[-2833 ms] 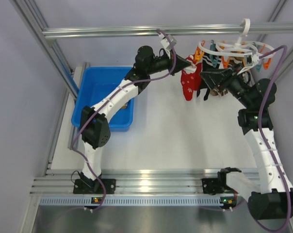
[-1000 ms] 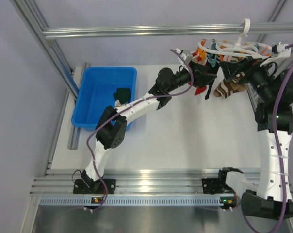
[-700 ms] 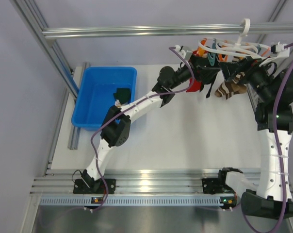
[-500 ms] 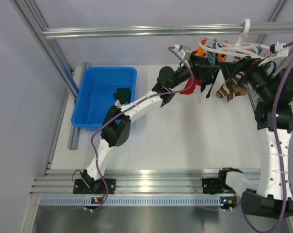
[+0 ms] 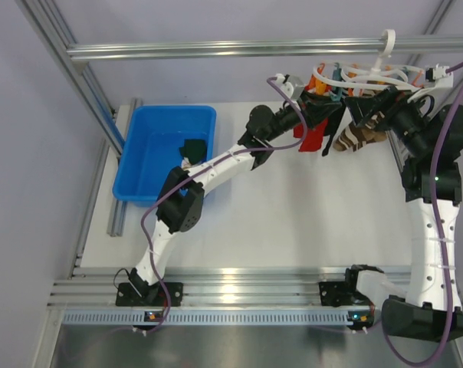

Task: Clip the socks to the hanger
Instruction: Open the clamp at the hanger.

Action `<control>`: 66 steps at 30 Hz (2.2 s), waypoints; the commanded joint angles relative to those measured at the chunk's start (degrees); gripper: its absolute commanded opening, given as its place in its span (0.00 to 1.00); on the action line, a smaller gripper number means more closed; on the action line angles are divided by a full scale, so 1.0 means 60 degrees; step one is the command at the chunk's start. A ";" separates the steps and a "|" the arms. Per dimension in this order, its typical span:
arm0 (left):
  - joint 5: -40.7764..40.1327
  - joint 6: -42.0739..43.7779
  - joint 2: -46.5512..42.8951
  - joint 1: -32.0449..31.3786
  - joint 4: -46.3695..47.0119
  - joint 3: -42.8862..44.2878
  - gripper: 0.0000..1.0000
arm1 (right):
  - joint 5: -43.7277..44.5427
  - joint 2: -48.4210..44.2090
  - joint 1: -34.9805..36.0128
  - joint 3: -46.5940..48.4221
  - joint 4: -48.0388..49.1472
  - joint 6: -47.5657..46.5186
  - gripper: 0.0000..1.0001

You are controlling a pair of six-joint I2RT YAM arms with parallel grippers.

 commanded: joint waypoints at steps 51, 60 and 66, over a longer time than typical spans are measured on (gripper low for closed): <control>0.1129 0.3440 -0.1751 -0.0262 -0.1022 -0.0867 0.00 | -0.0501 0.0449 0.1020 -0.3954 0.8673 -0.0785 0.61; 0.1172 0.3498 -0.1751 -0.0262 -0.1153 -0.0882 0.00 | 0.0173 0.0713 0.1313 -0.3822 0.9127 -0.1019 0.59; 0.1245 0.3484 -0.1722 -0.0320 -0.1198 -0.0838 0.00 | 0.0641 0.0801 0.1694 -0.3822 0.9288 -0.1224 0.54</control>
